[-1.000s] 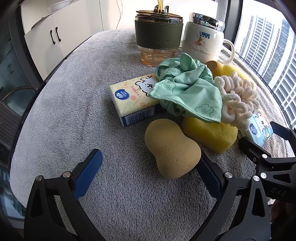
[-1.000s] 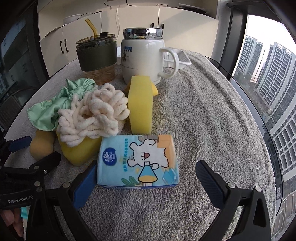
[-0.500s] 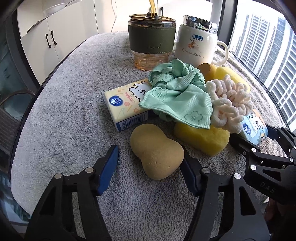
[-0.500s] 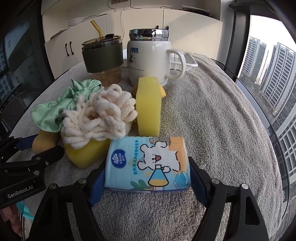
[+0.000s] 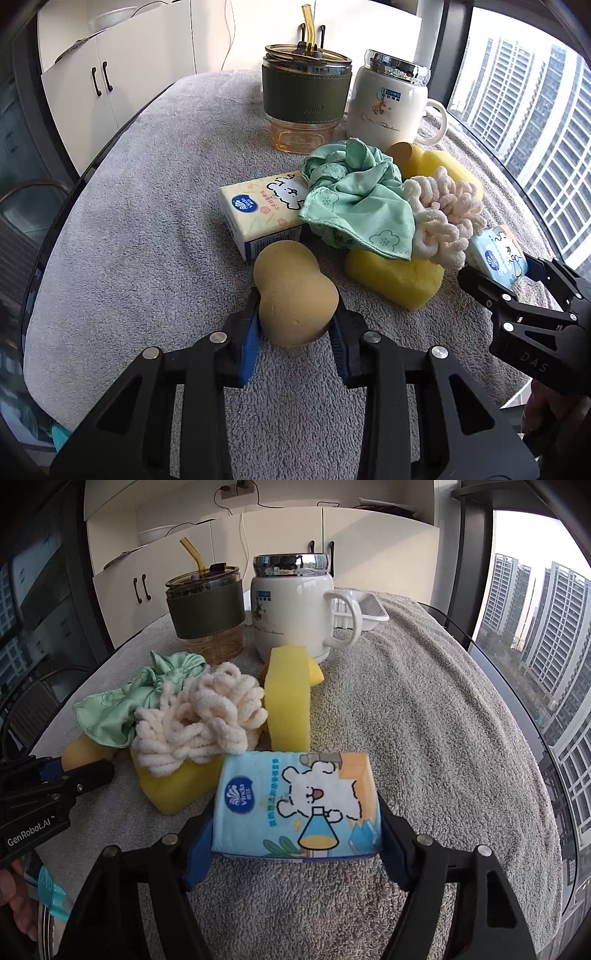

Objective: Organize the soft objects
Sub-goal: 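Carry the sponge with left gripper while right gripper carries tissue pack toward white tray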

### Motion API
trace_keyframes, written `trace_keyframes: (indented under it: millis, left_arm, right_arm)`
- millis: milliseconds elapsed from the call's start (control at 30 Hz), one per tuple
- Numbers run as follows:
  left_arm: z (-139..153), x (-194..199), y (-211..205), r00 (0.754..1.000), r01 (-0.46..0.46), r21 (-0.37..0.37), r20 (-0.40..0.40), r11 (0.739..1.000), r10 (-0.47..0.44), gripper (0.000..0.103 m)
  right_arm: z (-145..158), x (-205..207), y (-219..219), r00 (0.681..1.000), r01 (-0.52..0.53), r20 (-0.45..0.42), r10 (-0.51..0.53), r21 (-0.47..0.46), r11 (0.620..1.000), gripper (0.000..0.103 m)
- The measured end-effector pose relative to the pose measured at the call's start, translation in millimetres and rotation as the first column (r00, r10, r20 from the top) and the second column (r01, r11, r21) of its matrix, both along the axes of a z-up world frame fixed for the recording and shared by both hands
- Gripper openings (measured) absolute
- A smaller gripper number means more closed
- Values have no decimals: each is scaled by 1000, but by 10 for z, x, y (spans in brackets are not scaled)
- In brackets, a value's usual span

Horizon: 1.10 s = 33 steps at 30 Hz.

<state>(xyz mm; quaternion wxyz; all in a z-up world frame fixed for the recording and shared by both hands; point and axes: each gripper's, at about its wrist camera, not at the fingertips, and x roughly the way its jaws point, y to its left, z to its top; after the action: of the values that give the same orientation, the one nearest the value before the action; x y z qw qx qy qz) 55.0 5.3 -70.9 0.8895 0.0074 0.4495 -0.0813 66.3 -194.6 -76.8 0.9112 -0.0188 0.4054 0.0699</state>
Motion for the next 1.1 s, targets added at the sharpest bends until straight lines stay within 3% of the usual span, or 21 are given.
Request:
trace_keyframes:
  millis: [633,1100]
  left_arm:
    - [130,-239,42,996,89,-58,-24,994,-91,30]
    - [483,187,328,998,66,-58,25,996,-65,30]
  right_arm:
    - [162,-141,-37,1000,-25,-7,25,-38,999,76]
    - [517,130,-284,1000,-13,28,14,-64,998,76]
